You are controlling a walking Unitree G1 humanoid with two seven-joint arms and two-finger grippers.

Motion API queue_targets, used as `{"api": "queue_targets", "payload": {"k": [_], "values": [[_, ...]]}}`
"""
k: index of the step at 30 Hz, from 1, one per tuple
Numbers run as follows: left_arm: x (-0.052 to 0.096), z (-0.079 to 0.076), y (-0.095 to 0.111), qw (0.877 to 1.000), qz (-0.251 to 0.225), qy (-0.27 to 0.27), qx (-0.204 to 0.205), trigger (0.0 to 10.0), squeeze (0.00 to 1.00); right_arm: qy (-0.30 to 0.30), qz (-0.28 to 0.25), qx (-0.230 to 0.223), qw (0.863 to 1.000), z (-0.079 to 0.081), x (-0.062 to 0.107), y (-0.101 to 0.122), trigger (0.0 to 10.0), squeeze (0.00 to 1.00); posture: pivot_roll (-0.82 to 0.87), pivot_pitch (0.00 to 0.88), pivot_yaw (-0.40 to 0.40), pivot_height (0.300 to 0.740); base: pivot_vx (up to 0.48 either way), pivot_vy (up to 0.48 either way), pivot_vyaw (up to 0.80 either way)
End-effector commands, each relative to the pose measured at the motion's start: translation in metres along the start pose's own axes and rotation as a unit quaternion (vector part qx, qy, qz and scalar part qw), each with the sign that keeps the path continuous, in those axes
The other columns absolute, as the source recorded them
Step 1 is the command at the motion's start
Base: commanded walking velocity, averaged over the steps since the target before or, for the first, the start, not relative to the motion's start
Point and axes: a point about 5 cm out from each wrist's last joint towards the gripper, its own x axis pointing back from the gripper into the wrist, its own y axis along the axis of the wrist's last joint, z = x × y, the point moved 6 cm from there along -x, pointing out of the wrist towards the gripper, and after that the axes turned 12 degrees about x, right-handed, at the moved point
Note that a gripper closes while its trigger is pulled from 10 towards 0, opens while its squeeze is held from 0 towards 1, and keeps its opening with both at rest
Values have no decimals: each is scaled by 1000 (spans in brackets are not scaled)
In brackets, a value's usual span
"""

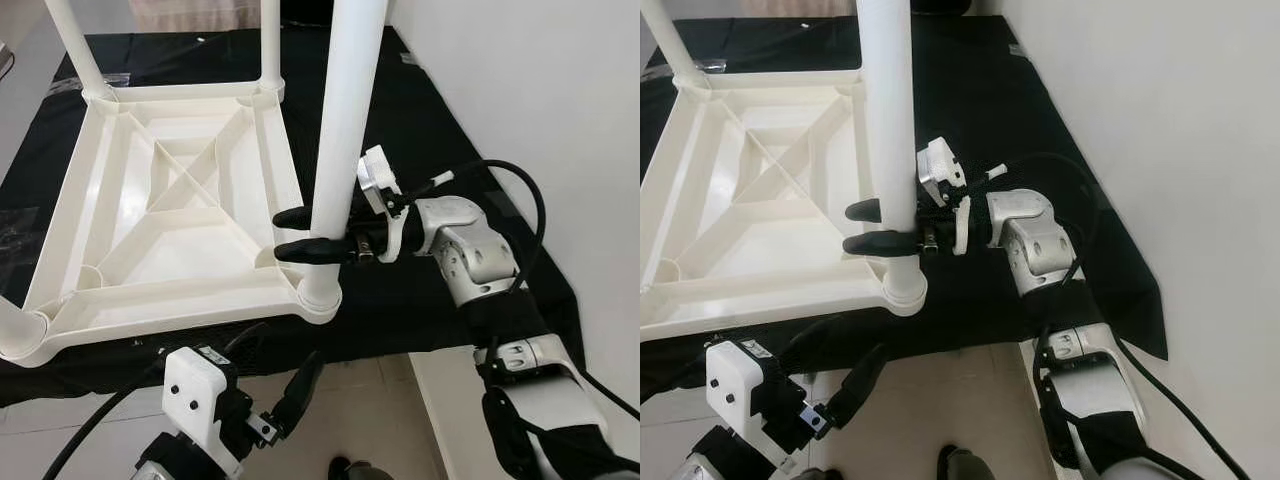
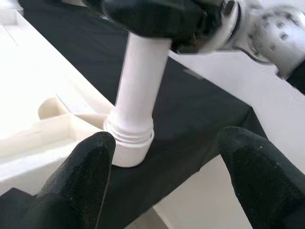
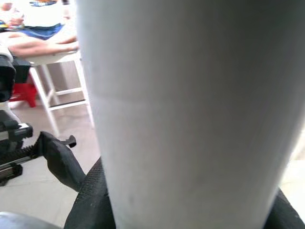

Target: Building children table

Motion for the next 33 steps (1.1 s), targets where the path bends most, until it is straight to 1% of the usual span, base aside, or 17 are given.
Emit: {"api": "queue_targets", "payload": {"k": [1, 5, 6, 7, 9, 10, 11, 13, 18, 19, 20, 21, 23, 24, 28, 32, 33], "values": [[2, -2, -4, 1000, 10, 2, 2, 10000, 0, -43, 29, -12, 999, 0, 8, -14, 0, 0, 71, 227, -115, 740, 0, 0, 0], [2, -1, -4, 1000, 9, 2, 2, 10000, 0, -73, 36, -12, 997, -1, 11, -16, 0, 0, 71, 227, -115, 740, 0, 0, 0], [2, 1, -4, 1000, 9, 3, 1, 10000, 0, -205, 112, -17, 972, -2, 13, -41, 0, 0, 59, 224, -111, 740, 0, 0, 0], [2, 1, -4, 1000, 9, 3, 1, 10000, 0, -205, 112, -17, 972, -2, 13, -41, 0, 0, 59, 224, -111, 740, 0, 0, 0], [1, 7, -3, 1000, 10, 2, -2, 10000, 0, -427, 237, -35, 872, 19, 38, -70, 0, 0, 29, 211, -86, 740, 0, 0, 0], [1, 7, -3, 1000, 10, 2, -2, 10000, 0, -427, 237, -35, 872, 19, 38, -70, 0, 0, 29, 211, -86, 740, 0, 0, 0], [-1, 9, -4, 1000, 10, 0, -2, 10000, 0, -476, 256, -43, 840, 22, 44, -74, 0, 0, 32, 185, -82, 740, 0, 0, 0], [-3, 10, -5, 1000, 11, -1, -2, 10000, 0, -486, 251, -48, 835, 19, 40, -74, 0, 0, 44, 178, -82, 740, 0, 0, 0], [-6, 13, -6, 1000, 7, 2, -5, 10000, 0, -499, 228, -47, 835, -7, 30, -71, 0, 0, 53, 171, -93, 740, 0, 0, 0], [-6, 14, -4, 1000, 4, 7, -10, 10000, 0, -501, 228, -48, 834, -10, 32, -70, 2000, 0, 53, 171, -93, 740, 0, 0, 0], [-5, 14, -4, 1000, 3, 8, -11, 10000, 0, -500, 228, -48, 834, -11, 33, -70, 2000, 0, 53, 171, -93, 740, 0, 0, 0], [-5, 15, -4, 1000, 2, 9, -12, 10000, 0, -503, 220, -49, 834, -14, 35, -68, 10000, 0, 54, 174, -95, 740, 0, 0, 0], [-5, 15, -3, 1000, 1, 10, -12, 10000, 0, -481, 189, -52, 855, -16, 30, -61, 10000, 4, 55, 177, -95, 740, 0, 0, 0], [-5, 15, -3, 1000, 1, 10, -12, 10000, 0, -461, 162, -56, 870, -18, 25, -55, 10000, 1000, 55, 177, -95, 740, 0, 0, 0], [-5, 15, -3, 1000, 2, 9, -11, 10000, 0, -433, 123, -59, 891, -16, 16, -41, 10000, 1000, 60, 179, -96, 740, 0, 0, 0], [-6, 13, -4, 1000, 2, 6, -8, 10000, 0, -330, 62, -35, 941, -19, 8, -14, 10000, 1000, 62, 179, -100, 740, 0, 0, 0], [-6, 12, -4, 1000, 2, 5, -8, 10000, 0, -230, 62, 1, 971, -12, 2, -10, 10000, 0, 72, 182, -106, 740, 0, 0, 0]]}}
